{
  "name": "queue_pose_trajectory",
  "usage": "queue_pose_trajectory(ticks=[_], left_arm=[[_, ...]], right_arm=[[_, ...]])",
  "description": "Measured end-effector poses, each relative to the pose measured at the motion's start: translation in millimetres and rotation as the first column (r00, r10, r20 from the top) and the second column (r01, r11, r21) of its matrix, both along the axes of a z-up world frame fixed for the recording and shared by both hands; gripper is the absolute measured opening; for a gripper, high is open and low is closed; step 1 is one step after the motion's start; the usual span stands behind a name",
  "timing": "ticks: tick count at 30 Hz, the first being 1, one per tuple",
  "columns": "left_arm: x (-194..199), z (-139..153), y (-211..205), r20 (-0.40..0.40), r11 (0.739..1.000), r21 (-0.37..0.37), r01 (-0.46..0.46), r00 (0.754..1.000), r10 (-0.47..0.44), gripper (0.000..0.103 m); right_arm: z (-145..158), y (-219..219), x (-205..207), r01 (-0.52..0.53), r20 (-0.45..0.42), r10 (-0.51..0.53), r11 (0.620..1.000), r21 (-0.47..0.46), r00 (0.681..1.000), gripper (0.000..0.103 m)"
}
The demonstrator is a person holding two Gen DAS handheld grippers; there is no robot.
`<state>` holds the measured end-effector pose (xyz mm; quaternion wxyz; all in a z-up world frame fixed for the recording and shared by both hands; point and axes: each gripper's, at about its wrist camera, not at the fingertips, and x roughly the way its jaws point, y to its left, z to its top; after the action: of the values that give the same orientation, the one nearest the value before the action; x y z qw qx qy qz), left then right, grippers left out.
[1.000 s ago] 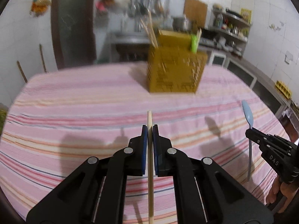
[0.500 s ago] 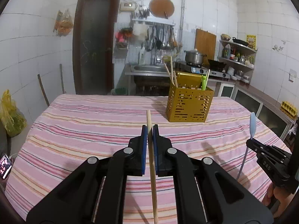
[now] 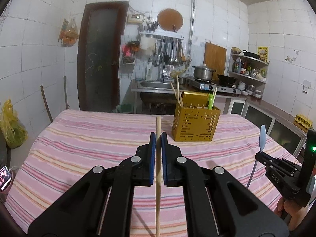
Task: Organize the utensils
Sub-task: 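Lift the blue spoon and chopstick and carry them over the yellow holder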
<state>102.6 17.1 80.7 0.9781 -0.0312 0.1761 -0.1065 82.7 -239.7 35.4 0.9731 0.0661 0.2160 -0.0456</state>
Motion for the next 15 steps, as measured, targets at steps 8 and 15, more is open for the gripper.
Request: queue_pose_trajectory(ticks=[8, 15], left_arm=[[16, 11, -14, 0.025, 1.000, 0.003, 0.022, 0.999, -0.022, 0.005], [37, 19, -27, 0.029, 0.999, -0.011, 0.043, 0.999, -0.043, 0.005]], right_arm=[[6, -4, 12, 0.001, 0.003, -0.001, 1.000, -0.015, 1.000, 0.007], [11, -13, 31, -0.003, -0.001, 0.003, 1.000, -0.017, 1.000, 0.007]])
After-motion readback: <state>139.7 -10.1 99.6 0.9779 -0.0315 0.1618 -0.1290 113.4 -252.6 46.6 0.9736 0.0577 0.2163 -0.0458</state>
